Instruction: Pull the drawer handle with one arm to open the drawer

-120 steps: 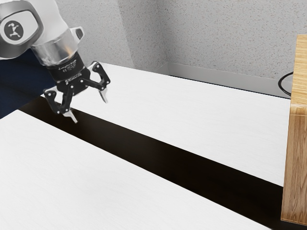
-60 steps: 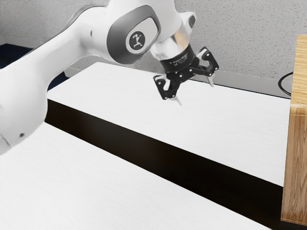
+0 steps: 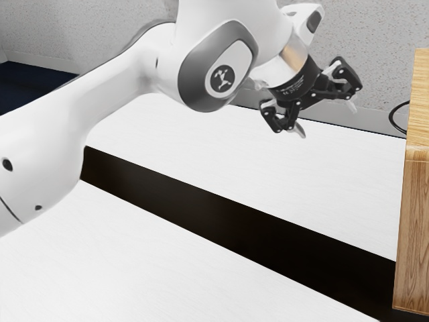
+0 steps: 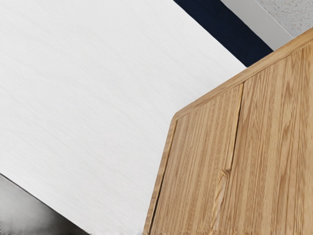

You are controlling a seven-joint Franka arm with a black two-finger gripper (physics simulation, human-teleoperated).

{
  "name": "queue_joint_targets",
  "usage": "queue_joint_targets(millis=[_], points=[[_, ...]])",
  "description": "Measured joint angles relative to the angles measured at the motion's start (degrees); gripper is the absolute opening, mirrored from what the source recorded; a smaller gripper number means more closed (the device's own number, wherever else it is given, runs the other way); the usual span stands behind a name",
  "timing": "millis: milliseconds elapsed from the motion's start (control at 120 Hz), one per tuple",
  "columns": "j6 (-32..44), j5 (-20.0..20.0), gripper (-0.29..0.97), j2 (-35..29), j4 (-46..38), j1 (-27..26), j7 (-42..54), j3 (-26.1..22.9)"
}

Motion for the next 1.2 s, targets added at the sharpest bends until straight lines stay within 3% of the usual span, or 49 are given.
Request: queue_joint_targets(millis=[508,692,1200], points=[[6.0,-2.3,0.67,0.4,-1.2,-1.7,1.4,-0.2],[7.6,-2.5,0.66,4.5,2.2,-1.1,1.8,-0.2],[11.1,-2.4,0.64,7.2,3.4,-0.7,2.8,-1.3]])
